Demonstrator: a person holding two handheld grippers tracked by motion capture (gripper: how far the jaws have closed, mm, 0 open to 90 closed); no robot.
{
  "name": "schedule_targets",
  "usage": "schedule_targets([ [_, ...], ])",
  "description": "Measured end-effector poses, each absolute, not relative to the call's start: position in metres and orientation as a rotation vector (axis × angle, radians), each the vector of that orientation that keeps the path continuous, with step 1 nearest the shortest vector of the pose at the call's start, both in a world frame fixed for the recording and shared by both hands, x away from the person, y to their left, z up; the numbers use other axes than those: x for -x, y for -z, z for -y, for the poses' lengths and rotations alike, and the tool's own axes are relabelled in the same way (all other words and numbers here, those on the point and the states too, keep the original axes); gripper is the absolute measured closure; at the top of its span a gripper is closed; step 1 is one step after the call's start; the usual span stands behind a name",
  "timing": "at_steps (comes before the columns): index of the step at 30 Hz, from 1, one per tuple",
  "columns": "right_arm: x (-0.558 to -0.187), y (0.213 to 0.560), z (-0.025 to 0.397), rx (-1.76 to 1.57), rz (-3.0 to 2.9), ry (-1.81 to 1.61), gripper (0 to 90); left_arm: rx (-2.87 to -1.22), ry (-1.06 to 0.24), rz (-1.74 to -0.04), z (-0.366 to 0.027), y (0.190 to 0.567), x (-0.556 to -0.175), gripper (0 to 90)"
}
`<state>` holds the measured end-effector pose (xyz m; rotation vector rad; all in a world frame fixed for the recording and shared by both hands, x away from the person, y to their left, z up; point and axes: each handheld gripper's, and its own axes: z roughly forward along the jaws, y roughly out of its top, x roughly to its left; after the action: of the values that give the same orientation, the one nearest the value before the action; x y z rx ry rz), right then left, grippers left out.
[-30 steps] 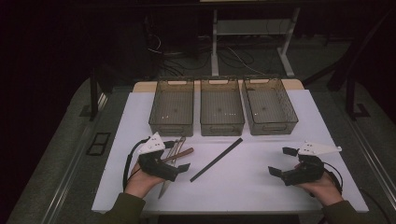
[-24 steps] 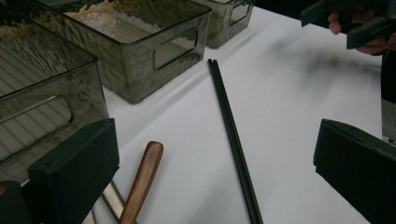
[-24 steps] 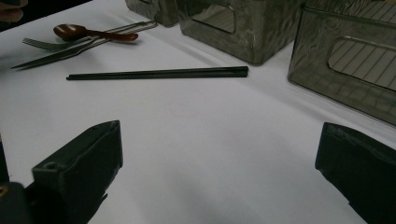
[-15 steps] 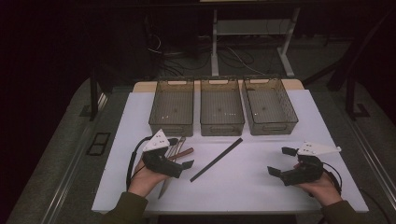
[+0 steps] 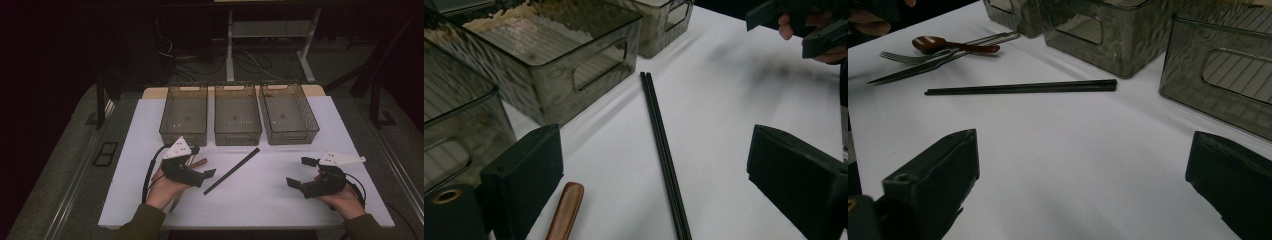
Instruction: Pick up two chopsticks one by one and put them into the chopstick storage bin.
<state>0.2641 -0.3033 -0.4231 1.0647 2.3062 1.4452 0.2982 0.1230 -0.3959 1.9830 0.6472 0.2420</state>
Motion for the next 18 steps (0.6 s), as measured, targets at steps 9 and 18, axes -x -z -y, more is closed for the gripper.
schedule_targets([
  [9,-0.263,0.424,0.302,-1.061,-2.325,-1.445,0.2,-1.996,-0.220,-0.614,-0.107,0.396,-0.304,12.5],
  [18,-0.263,0.424,0.303,-1.066,-2.308,-1.443,0.3,-1.996,-0.215,-0.623,-0.094,0.401,-0.307,21.7],
])
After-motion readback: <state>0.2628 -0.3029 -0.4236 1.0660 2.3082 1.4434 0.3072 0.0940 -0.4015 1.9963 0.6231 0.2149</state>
